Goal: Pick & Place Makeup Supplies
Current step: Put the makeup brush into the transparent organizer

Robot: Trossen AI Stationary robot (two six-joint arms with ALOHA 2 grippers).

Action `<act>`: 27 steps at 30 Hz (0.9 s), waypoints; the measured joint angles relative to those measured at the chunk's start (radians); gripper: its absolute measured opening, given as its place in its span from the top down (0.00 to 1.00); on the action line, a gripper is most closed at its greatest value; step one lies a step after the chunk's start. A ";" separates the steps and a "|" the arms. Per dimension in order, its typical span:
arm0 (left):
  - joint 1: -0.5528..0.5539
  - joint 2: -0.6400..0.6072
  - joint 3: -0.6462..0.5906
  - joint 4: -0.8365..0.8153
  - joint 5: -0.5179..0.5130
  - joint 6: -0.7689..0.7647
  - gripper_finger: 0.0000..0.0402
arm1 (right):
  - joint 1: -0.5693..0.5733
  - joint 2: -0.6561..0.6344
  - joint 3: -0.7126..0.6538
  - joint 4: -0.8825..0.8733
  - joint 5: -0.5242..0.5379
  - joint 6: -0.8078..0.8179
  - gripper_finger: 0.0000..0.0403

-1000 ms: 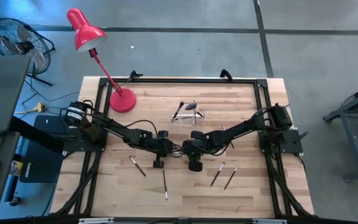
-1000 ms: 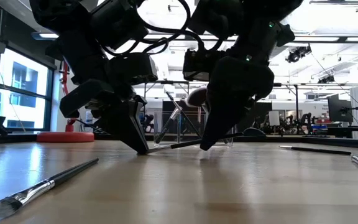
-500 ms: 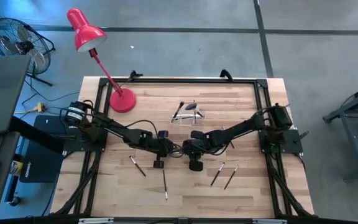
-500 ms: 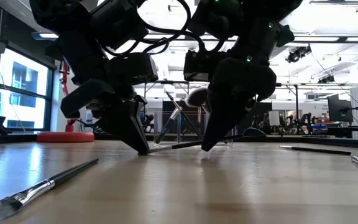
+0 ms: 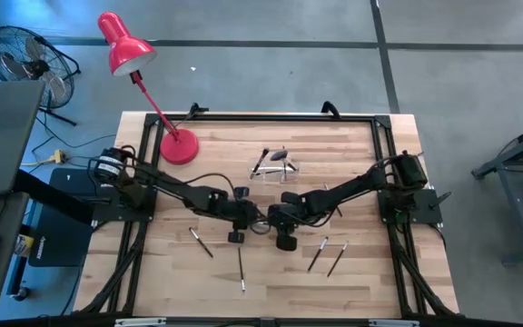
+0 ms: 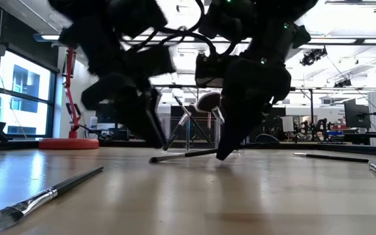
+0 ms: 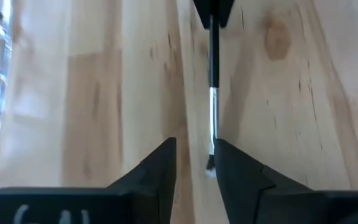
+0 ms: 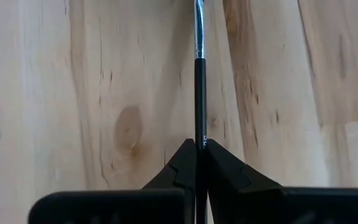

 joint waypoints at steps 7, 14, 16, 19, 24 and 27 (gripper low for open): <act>0.001 -0.001 0.147 -0.206 -0.062 0.056 0.73 | 0.022 -0.030 0.000 -0.075 0.042 0.052 0.98; 0.042 -0.043 0.141 -0.296 -0.036 0.005 0.73 | 0.061 -0.108 -0.089 -0.109 0.091 0.109 0.98; 0.062 -0.075 0.119 -0.285 -0.013 -0.032 0.72 | 0.074 -0.173 -0.190 -0.043 0.093 0.185 0.98; 0.082 -0.134 0.067 -0.278 -0.009 -0.079 0.72 | 0.102 -0.296 -0.354 0.088 0.118 0.310 0.98; 0.099 -0.258 -0.039 -0.142 -0.010 -0.150 0.72 | 0.149 -0.536 -0.579 0.290 0.248 0.463 0.98; 0.098 -0.313 -0.110 0.007 -0.009 -0.197 0.72 | 0.160 -0.660 -0.677 0.405 0.343 0.480 0.98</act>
